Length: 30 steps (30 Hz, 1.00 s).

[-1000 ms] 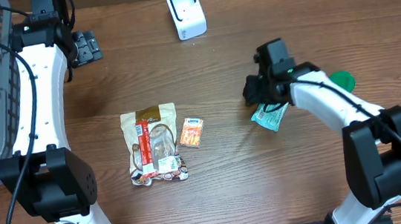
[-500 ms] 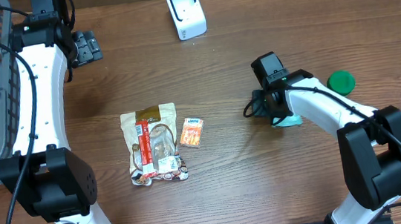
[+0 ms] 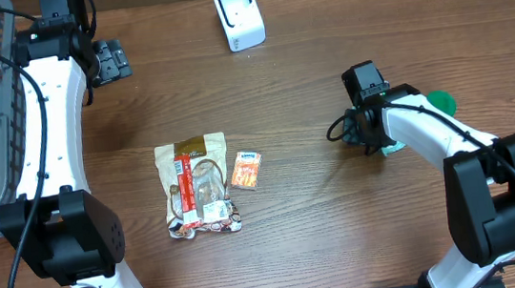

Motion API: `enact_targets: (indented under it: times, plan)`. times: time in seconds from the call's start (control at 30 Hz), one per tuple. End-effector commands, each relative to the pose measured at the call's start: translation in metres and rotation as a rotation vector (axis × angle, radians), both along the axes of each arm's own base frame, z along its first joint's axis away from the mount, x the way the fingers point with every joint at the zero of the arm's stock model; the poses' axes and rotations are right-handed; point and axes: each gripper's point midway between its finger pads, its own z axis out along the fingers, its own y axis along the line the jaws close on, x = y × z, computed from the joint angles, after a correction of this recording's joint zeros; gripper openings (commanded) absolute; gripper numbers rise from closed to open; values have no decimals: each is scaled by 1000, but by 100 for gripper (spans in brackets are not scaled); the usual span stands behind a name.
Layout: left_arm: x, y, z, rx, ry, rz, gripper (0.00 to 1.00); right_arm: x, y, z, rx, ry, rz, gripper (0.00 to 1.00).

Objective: Scan the item barcode
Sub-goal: 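Reach the right gripper to the orange Kleenex pack and grasp it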

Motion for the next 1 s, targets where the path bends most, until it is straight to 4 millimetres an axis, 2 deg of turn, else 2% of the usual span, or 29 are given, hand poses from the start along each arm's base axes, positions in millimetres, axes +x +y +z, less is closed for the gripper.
enact_targets:
  times: [0.0, 0.1, 0.23, 0.33, 0.53, 0.6, 0.67, 0.7, 0.73, 0.77, 0.8, 0.97]
  plan:
    - [1, 1, 1, 20, 3, -15, 100, -4, 2, -6, 26, 19, -24, 40]
    - [1, 1, 1, 20, 3, -15, 100, -6, 15, -7, 98, 31, -9, 48]
    - [1, 1, 1, 20, 3, -15, 100, -5, 31, -3, 188, 38, 10, 48]
    - [1, 1, 1, 20, 3, -15, 100, 7, 58, 18, 331, 12, 45, 49]
    - [1, 1, 1, 20, 3, -15, 100, 28, 109, 86, 600, -61, 126, 51]
    - [1, 1, 1, 20, 3, -15, 100, 26, 123, 94, 655, -48, 105, 52]
    - [1, 1, 1, 20, 3, -15, 100, 20, 134, 93, 663, -32, 113, 54]
    - [1, 1, 1, 20, 3, -15, 100, 18, 139, 92, 657, -30, 126, 57]
    - [1, 1, 1, 20, 3, -15, 100, 16, 143, 90, 643, -33, 138, 74]
    - [1, 1, 1, 20, 3, -15, 100, 14, 148, 90, 640, -34, 152, 98]
    - [1, 1, 1, 20, 3, -15, 100, 12, 155, 90, 643, -35, 172, 100]
    - [1, 1, 1, 20, 3, -15, 100, -2, 183, 88, 627, -28, 250, 100]
